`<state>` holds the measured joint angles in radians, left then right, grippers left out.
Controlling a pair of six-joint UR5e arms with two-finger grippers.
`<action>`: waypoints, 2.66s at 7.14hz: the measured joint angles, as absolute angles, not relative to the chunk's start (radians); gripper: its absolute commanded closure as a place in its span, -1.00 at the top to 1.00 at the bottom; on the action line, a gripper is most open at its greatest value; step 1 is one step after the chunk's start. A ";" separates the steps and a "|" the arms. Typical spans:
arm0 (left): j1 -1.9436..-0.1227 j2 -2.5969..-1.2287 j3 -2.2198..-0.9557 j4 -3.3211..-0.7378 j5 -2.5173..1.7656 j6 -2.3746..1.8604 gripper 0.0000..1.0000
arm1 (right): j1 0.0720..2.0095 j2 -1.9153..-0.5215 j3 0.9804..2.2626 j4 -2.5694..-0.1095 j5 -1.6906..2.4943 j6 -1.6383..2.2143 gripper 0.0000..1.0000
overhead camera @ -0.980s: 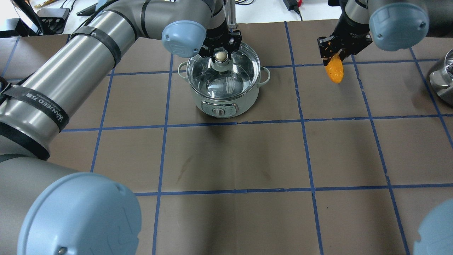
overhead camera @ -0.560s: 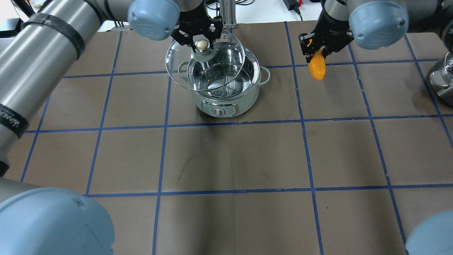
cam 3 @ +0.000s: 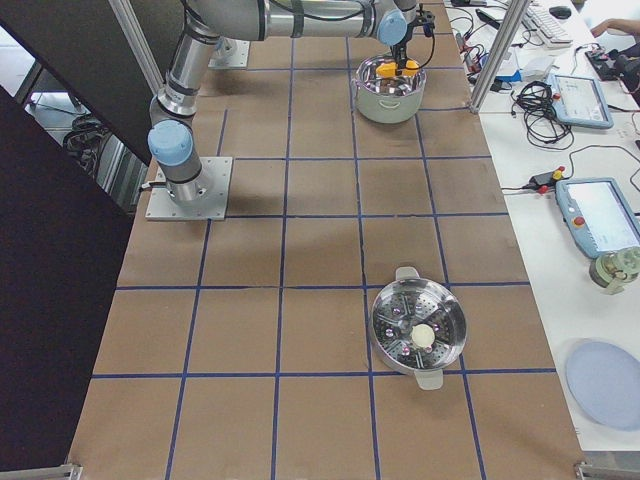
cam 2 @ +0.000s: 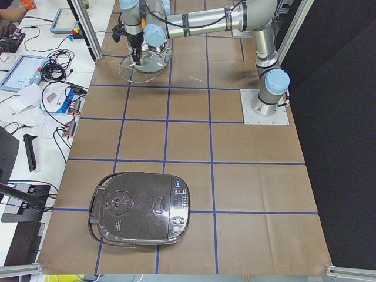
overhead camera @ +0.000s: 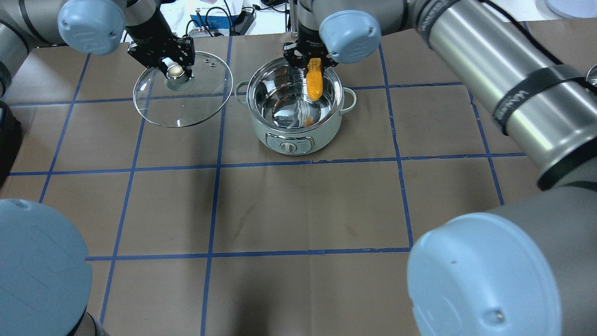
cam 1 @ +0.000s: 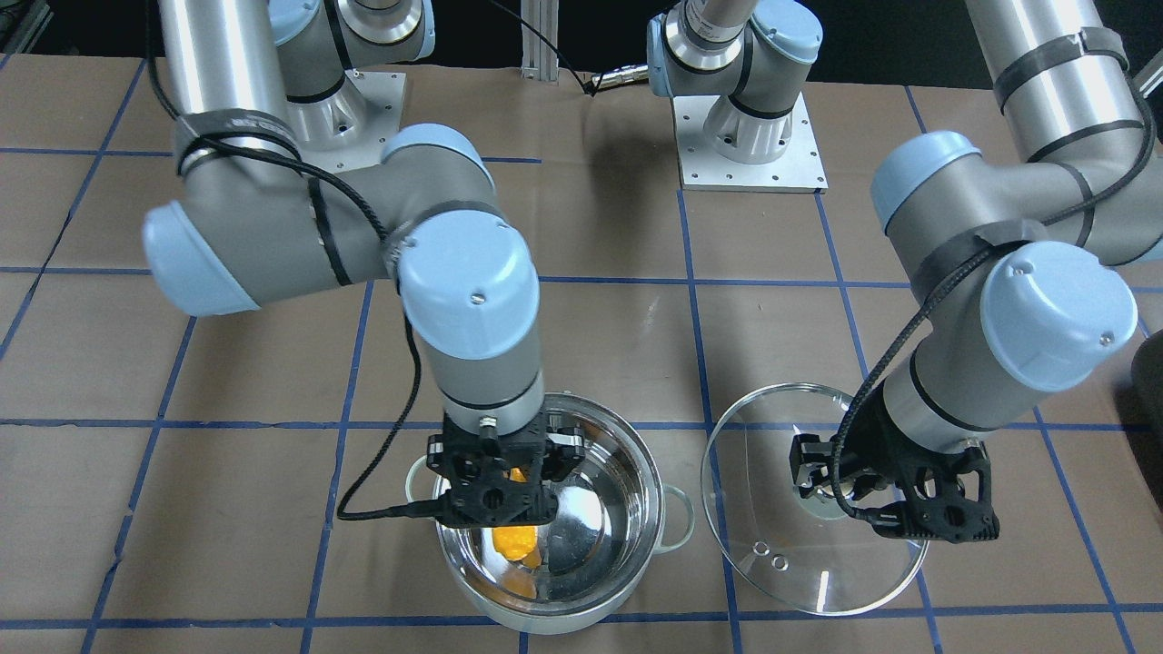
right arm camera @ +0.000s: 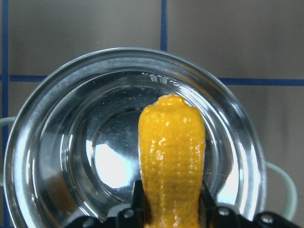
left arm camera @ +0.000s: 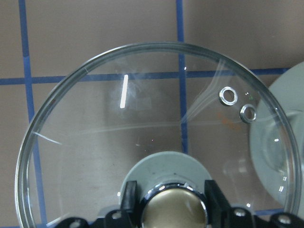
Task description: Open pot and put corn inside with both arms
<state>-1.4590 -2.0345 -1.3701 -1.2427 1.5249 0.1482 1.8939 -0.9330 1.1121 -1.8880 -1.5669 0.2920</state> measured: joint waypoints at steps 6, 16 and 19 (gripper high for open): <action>-1.371 -2.114 -1.564 -0.989 1.502 0.219 1.00 | 1.926 -0.804 1.172 -2.053 -1.615 0.305 1.00; -1.485 -1.597 -1.516 -1.650 1.562 0.068 1.00 | 1.711 -1.461 1.394 -1.545 -1.594 0.096 0.96; -1.525 -1.576 -1.537 -1.653 1.562 0.019 1.00 | 1.650 -1.601 1.568 -1.574 -1.593 0.028 0.99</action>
<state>-1.5246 -1.5757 -1.5374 -1.6531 1.5620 0.0192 1.6499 -1.6010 1.5685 -1.5745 -1.5926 0.0284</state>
